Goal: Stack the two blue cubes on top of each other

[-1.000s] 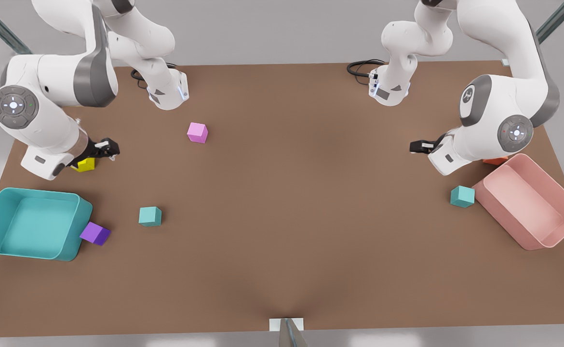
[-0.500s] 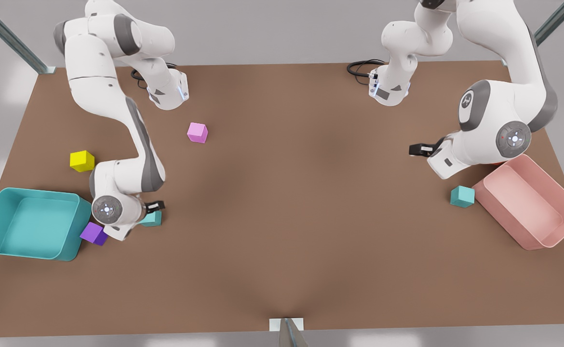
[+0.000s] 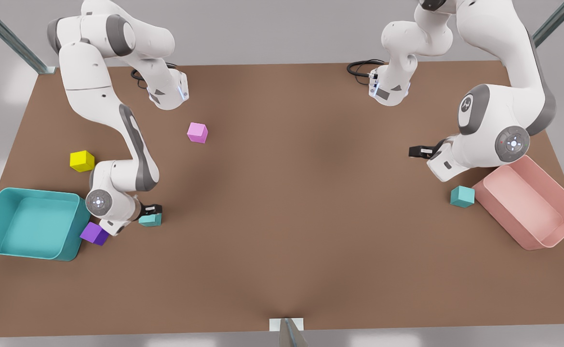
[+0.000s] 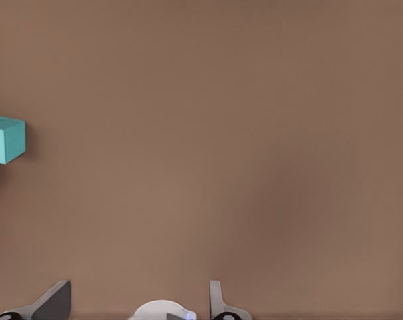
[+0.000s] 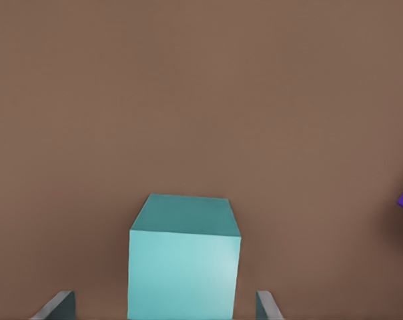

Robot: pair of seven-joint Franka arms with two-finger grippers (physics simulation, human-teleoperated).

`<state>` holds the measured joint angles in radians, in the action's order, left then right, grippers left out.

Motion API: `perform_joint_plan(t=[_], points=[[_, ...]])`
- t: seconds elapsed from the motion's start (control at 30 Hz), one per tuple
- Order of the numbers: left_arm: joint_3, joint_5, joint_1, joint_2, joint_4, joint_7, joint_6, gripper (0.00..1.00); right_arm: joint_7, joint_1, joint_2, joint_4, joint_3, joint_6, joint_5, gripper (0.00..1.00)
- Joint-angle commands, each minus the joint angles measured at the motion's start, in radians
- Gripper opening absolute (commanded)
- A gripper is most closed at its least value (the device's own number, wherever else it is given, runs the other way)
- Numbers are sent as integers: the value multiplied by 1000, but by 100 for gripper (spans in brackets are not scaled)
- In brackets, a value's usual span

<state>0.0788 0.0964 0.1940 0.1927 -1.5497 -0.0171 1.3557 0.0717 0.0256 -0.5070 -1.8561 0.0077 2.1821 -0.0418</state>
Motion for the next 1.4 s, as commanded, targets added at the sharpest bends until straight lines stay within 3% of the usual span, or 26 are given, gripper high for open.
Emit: perform_joint_plan(t=[0.0, 0.6, 0.67, 0.73, 0.77, 0.97, 1.03, 1.17, 1.3, 1.37], points=[[-1, 0, 1, -1, 0, 0, -1, 100, -38, -6, -4, -8, 0, 41, 8, 100], [1, 0, 1, -1, 0, -1, -3, 100, -38, -21, -97, -9, 0, 84, 16, 99], [1, 0, -1, -1, 0, -1, -3, 100, -39, -19, -97, -8, 1, 84, 16, 93], [-1, 0, 1, -1, 0, -1, -3, 100, -39, -16, -102, -3, 3, 82, 16, 70], [-1, 0, 1, -1, 0, -1, -3, 100, -41, -15, -102, 0, 5, 79, 16, 66], [1, 0, 1, -1, 0, -1, -3, 100, -36, -13, -62, 67, 48, -25, 36, 64], [-1, 0, 1, -1, 0, -3, -3, 100, -58, 39, -59, 121, 78, -44, 75, 65], [4, -4, -15, -2, 22, -3, -1, 100, -335, 295, -119, 291, 89, -42, 138, 65], [4, -11, -77, -7, 68, -1, -47, 100, -773, 556, -317, 586, 87, -31, 129, 66], [71, -66, -79, -45, -59, -9, 97, 100, -901, 626, -386, 654, 72, 18, 122, 66]])
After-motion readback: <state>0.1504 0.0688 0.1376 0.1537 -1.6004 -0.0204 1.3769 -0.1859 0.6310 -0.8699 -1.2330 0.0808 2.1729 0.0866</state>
